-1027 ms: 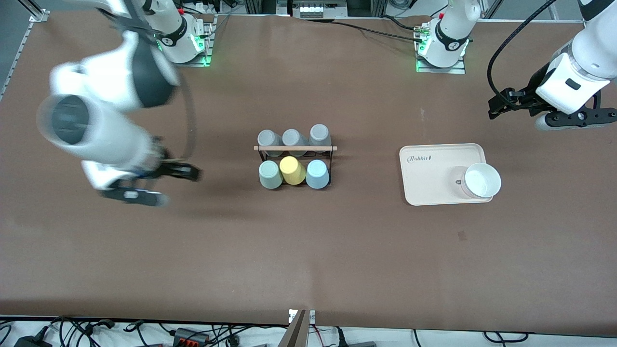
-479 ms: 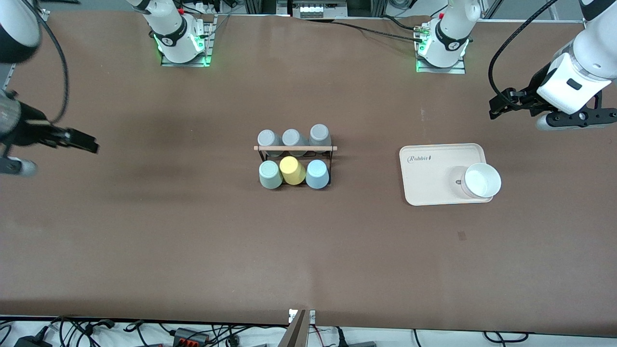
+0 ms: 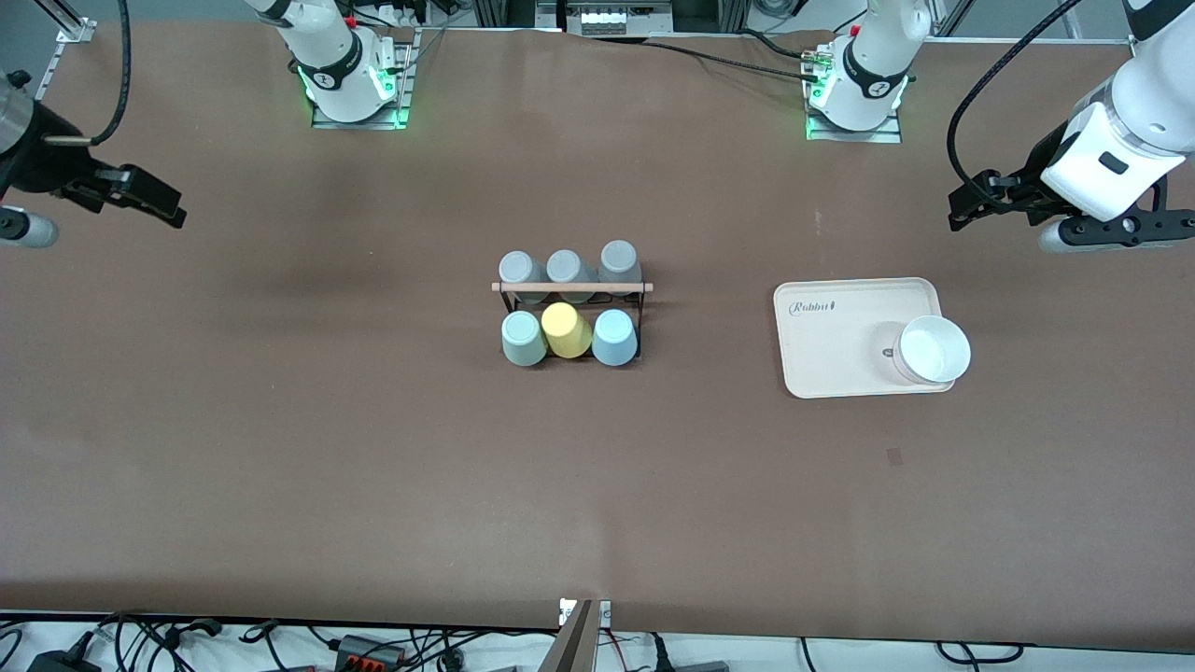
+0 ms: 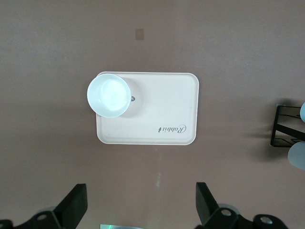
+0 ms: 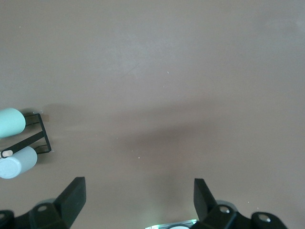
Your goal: Hang scattered cups on rack with three cups
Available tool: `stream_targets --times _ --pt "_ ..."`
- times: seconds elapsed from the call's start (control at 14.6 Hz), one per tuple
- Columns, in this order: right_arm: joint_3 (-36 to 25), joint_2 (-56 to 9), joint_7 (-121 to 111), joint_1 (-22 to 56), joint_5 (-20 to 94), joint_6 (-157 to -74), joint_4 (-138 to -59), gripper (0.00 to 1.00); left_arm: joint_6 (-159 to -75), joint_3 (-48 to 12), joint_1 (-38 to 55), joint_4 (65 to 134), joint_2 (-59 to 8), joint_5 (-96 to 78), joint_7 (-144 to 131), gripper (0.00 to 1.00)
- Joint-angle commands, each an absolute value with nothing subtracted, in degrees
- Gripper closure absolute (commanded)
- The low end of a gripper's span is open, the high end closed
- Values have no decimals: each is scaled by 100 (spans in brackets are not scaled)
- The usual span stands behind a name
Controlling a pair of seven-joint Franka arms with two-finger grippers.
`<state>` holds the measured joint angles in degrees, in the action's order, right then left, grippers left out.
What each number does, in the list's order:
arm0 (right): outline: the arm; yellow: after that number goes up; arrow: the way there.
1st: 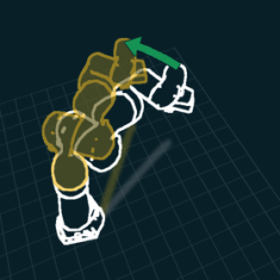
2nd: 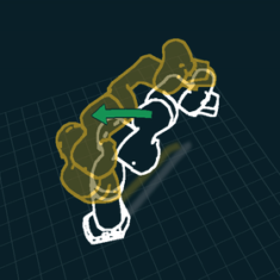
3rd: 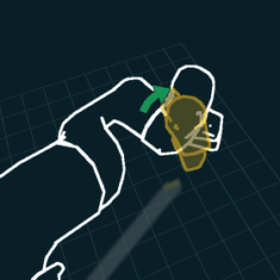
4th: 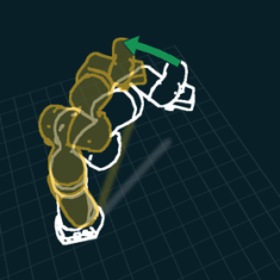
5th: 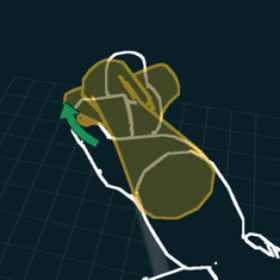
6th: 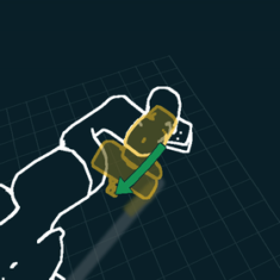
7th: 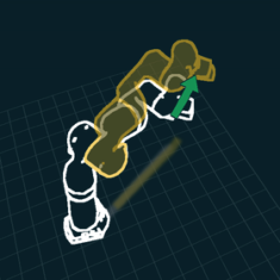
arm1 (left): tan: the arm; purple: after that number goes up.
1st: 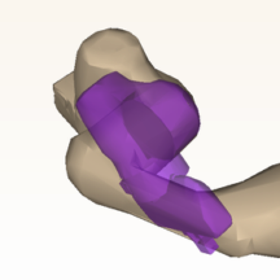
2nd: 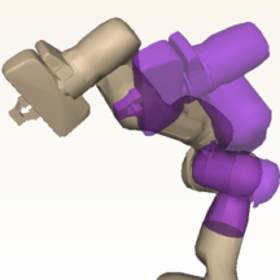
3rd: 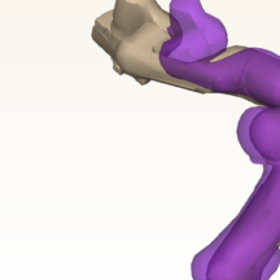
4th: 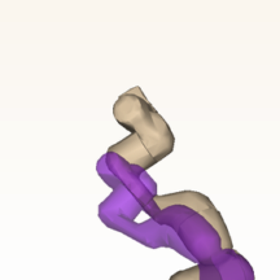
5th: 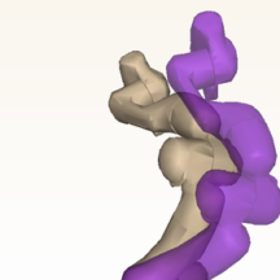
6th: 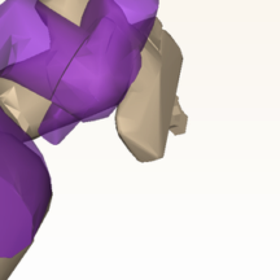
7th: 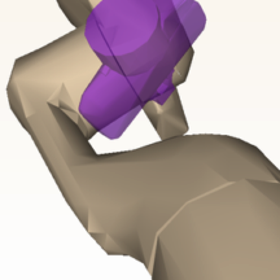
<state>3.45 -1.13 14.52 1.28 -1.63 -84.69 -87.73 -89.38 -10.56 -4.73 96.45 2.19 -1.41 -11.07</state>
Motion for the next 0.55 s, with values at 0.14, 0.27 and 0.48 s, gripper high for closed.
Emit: stream_targets --times 0.14,0.27,0.48 --pt "316 -316 852 106 -132 -8428 -8481 0 -8833 -1072 -536 9562 237 -167 -976 0" --pt "281 -308 809 88 -9 -8420 -8481 0 -8833 -1072 -536 9562 237 -158 -976 0" --pt "290 -308 783 97 -26 -8385 -8473 0 -8833 -1072 -536 9562 237 -158 -967 0"
